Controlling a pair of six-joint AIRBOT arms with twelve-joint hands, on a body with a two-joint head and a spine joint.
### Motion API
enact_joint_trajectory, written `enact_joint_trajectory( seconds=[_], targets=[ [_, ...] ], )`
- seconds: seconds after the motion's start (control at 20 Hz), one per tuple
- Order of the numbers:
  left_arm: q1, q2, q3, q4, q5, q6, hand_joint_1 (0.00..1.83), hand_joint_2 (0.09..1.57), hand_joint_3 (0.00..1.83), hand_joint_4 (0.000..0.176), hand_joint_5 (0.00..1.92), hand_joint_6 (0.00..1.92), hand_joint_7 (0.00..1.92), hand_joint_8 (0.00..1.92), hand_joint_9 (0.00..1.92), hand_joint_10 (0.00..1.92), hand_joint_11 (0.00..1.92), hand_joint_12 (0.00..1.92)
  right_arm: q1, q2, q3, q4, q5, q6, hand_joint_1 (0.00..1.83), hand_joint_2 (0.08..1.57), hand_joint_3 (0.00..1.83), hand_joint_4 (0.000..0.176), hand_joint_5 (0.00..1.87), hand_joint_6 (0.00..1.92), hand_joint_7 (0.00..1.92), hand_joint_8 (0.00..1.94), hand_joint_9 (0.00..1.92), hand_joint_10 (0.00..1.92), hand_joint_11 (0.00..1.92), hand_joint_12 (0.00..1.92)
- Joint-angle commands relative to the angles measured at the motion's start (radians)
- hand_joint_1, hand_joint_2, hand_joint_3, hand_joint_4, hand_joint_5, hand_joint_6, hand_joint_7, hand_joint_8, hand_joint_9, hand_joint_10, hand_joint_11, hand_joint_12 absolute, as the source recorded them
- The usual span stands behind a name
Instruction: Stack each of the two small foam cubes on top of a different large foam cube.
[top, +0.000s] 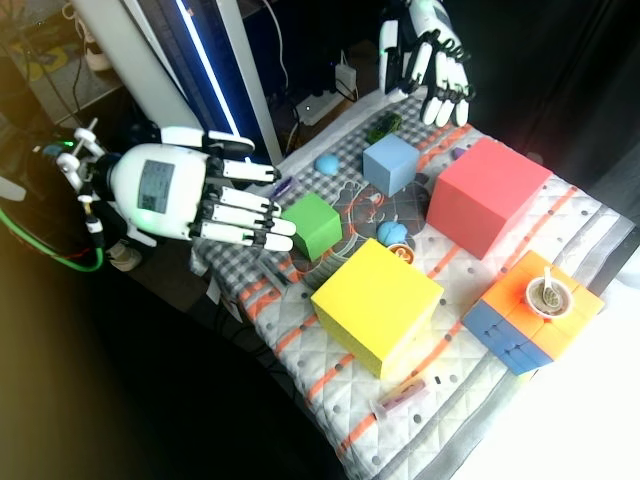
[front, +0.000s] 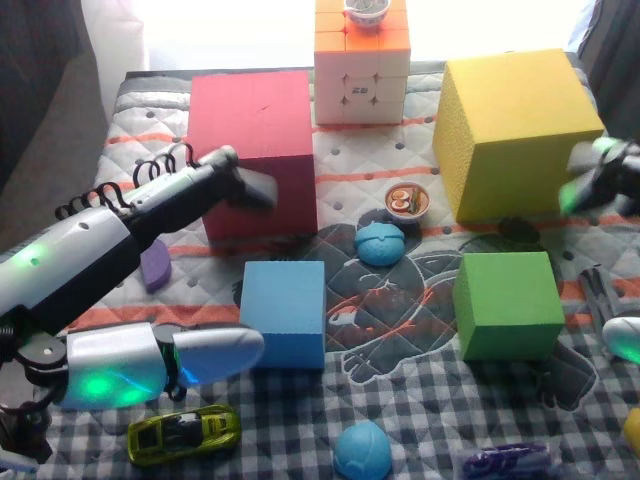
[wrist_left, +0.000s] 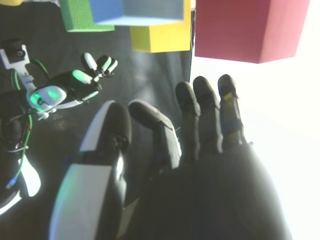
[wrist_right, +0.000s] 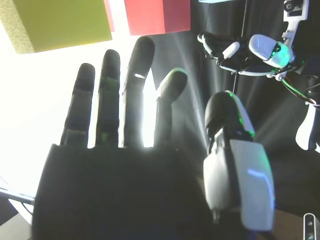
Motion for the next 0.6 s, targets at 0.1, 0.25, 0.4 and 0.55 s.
enact_joint_trajectory(
  seconds=[0.1, 0.25, 0.4, 0.55],
  targets=[
    [-0.012, 0.0, -0.001, 0.008, -0.115, -0.005, 0.6, 1.08, 0.02, 0.133, 0.0, 0.0, 0.0, 0.0, 0.0, 0.0, 0.0, 0.0, 0.009, -0.004, 0.0, 0.004, 0.12, 0.006, 0.57, 1.07, 0.01, 0.013, 0.0, 0.0, 0.0, 0.0, 0.0, 0.0, 0.0, 1.26],
    [-0.02, -0.019, 0.01, 0.008, -0.058, -0.005, 0.67, 1.07, 0.01, 0.113, 0.0, 0.0, 0.0, 0.0, 0.0, 0.0, 0.0, 0.0, 0.02, -0.028, 0.011, 0.003, 0.089, 0.006, 0.6, 1.05, 0.0, 0.052, 0.0, 0.0, 0.0, 0.0, 0.0, 0.0, 0.0, 1.1],
    [-0.05, -0.061, 0.039, 0.001, 0.021, -0.005, 0.68, 1.06, 0.0, 0.123, 0.0, 0.0, 0.0, 0.0, 0.0, 0.0, 0.0, 0.0, 0.053, -0.075, 0.042, 0.002, 0.026, 0.006, 0.57, 1.05, 0.0, 0.067, 0.0, 0.0, 0.0, 0.0, 0.12, 0.08, 0.0, 1.44],
    [-0.092, -0.117, 0.087, -0.021, 0.119, -0.001, 0.65, 1.05, 0.0, 0.117, 0.0, 0.0, 0.0, 0.0, 0.0, 0.0, 0.0, 0.0, 0.108, -0.126, 0.084, 0.002, -0.071, 0.006, 0.59, 1.02, 0.0, 0.015, 0.0, 0.0, 0.0, 0.0, 0.0, 0.1, 0.0, 1.21]
  ],
)
